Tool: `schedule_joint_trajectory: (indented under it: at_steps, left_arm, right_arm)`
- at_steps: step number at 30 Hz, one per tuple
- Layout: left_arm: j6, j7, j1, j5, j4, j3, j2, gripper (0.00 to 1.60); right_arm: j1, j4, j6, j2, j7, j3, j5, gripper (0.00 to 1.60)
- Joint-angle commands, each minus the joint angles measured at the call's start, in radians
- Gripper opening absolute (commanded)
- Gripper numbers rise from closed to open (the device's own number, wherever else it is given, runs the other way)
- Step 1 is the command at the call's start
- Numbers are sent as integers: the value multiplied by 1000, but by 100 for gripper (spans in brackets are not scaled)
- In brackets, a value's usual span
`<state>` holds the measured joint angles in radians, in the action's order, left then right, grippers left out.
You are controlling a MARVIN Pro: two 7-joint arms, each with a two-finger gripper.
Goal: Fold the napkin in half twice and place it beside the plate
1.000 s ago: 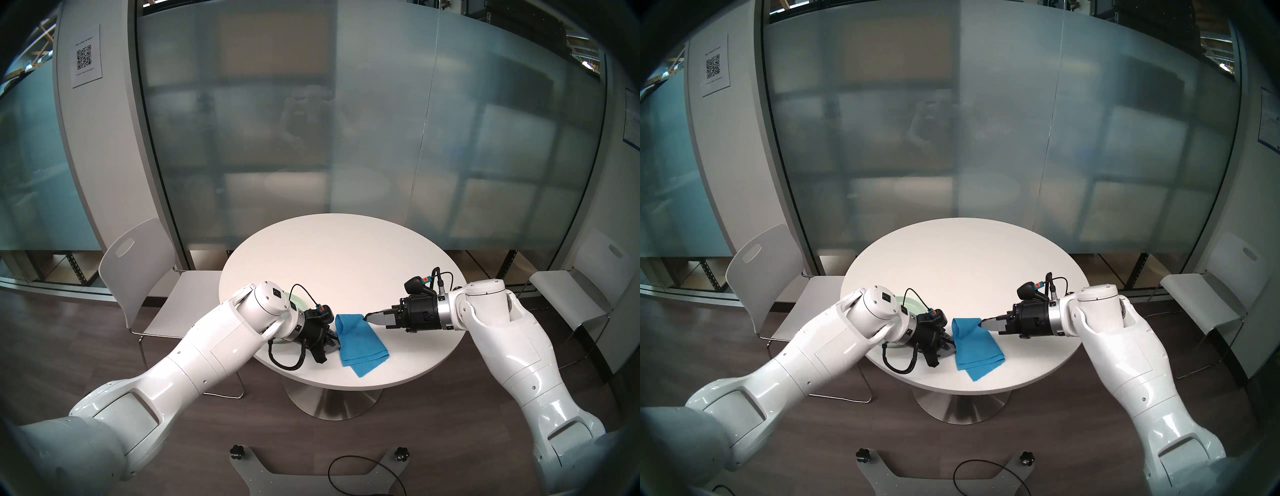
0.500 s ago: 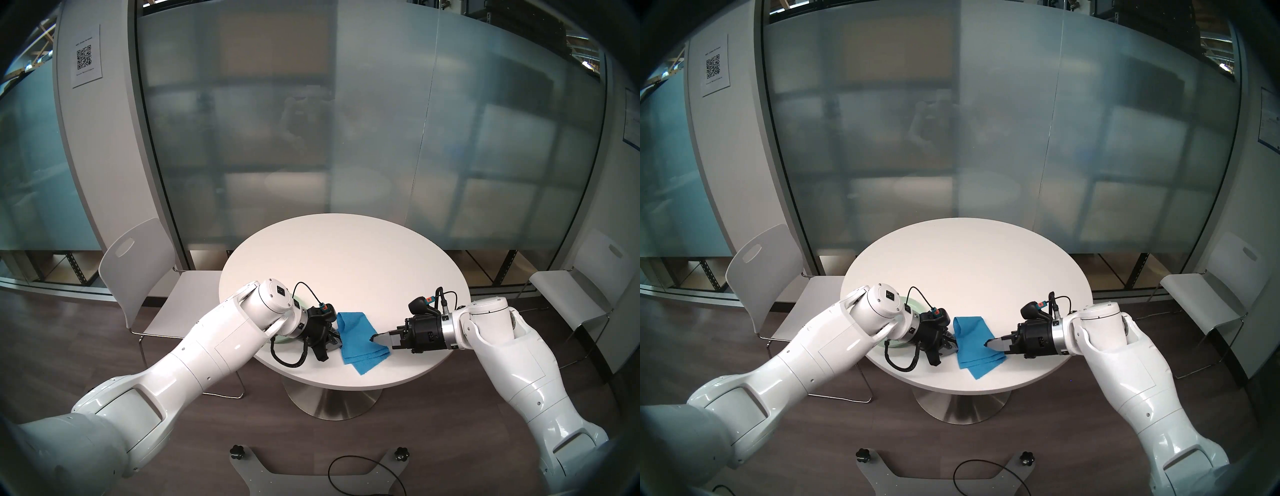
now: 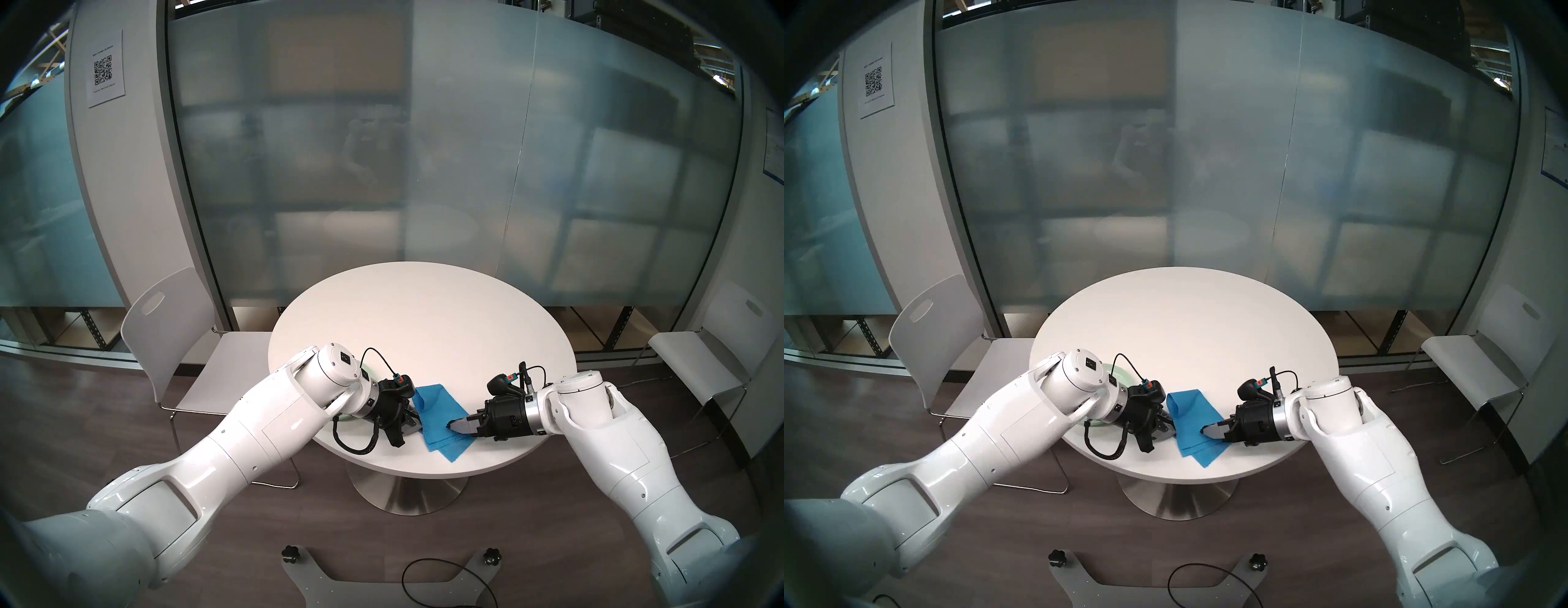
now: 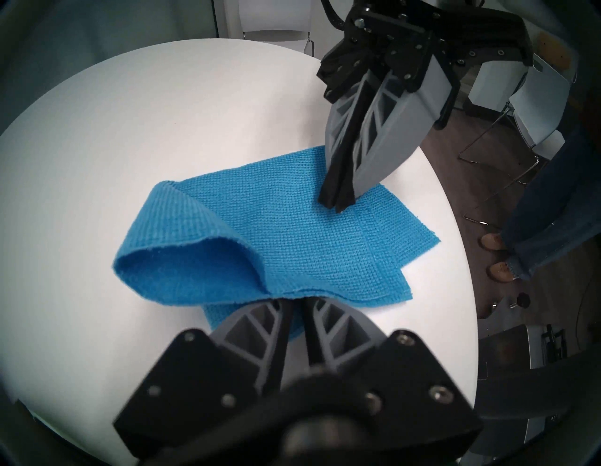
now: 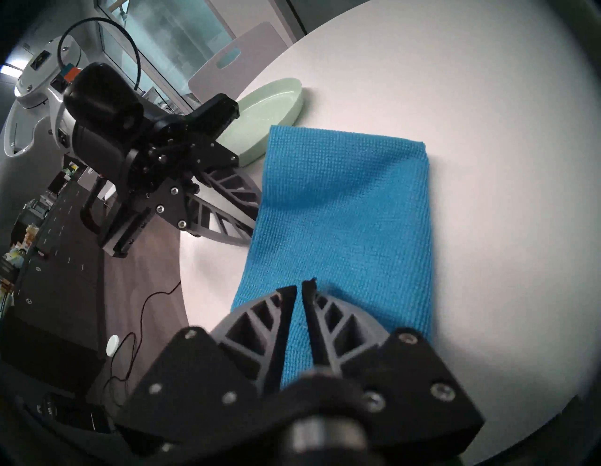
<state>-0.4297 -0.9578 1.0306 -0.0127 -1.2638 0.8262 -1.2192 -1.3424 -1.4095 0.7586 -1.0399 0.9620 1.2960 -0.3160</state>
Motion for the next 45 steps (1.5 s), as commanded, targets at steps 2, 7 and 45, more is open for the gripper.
schedule_joint_trajectory:
  at_steps: [2,7,45]
  left_arm:
    - [0,7,9,7,-43,15,13,57]
    - [-3,11,14,9,-53,17,18,57]
    - [16,3,-4,8,-26,8,13,56]
  right_arm:
    - [59,-20,-15,-20,-8,-32,28,56]
    - [59,-25,-7,-17,-6,-45,41,56]
    - [15,-82,44,67,40,-44,102,55]
